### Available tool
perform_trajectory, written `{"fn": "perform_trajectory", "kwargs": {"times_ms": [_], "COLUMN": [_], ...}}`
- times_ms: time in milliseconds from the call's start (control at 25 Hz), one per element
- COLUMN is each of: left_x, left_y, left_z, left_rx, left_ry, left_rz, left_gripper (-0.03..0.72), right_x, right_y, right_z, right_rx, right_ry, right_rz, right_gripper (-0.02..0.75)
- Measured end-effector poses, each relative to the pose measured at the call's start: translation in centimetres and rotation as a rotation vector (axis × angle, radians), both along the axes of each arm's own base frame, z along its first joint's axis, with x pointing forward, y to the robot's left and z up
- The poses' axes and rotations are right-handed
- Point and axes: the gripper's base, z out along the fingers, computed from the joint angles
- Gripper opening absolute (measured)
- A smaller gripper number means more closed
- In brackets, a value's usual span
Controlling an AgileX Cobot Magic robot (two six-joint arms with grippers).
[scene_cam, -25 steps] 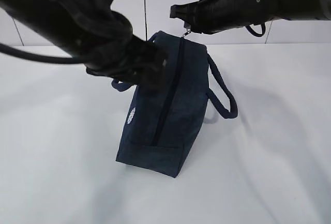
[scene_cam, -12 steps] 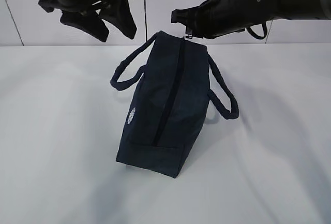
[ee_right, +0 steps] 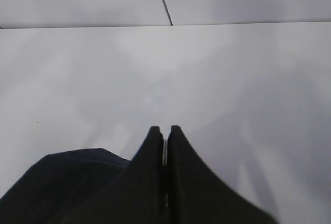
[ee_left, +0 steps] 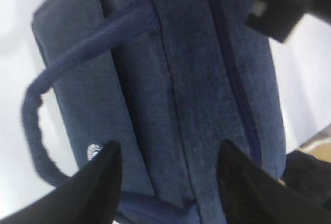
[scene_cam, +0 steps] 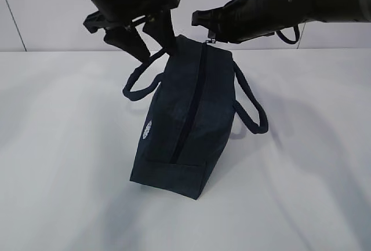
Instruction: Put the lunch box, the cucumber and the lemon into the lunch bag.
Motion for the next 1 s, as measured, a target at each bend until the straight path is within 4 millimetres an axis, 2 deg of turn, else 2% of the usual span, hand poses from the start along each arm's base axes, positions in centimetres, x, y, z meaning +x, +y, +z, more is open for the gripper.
{"fn": "perform_trajectory", "kwargs": {"times_ms": [240,320,360,520,600,840,1000], "left_x": [0.7,0.9,1.0,1.1,1.1,1.1,1.1], "left_y": [-0.9,-1.1,-1.1,-1.3,-1.3,-1.3,-1.3], "left_z": [-2.5,-3.2,-3.4,-4.0,-4.0,-4.0,-4.0], "left_rx": [-0.016,-0.014,-0.013,-0.008,-0.005,0.003,0.004], "left_ry": [0.083,0.096,0.1,0.095,0.083,0.041,0.036], "left_rz": [-0.039,-0.046,-0.051,-0.084,-0.108,-0.18,-0.188], "left_gripper": [0.402,0.366,0.321,0.057,0.011,-0.006,-0.008], "right_x": [0.0,0.0,0.0,0.0,0.1,0.4,1.4], "right_y": [0.0,0.0,0.0,0.0,0.0,0.1,0.0], "right_z": [0.0,0.0,0.0,0.0,0.2,0.5,-0.5], "right_rx": [-0.009,-0.015,-0.017,-0.018,-0.017,-0.004,-0.005], "right_ry": [-0.003,-0.006,-0.006,-0.008,-0.028,-0.089,-0.091], "right_rz": [0.004,0.006,0.007,0.007,0.009,0.009,0.0], "right_gripper": [0.0,0.0,0.0,0.0,0.0,0.0,0.0]}}
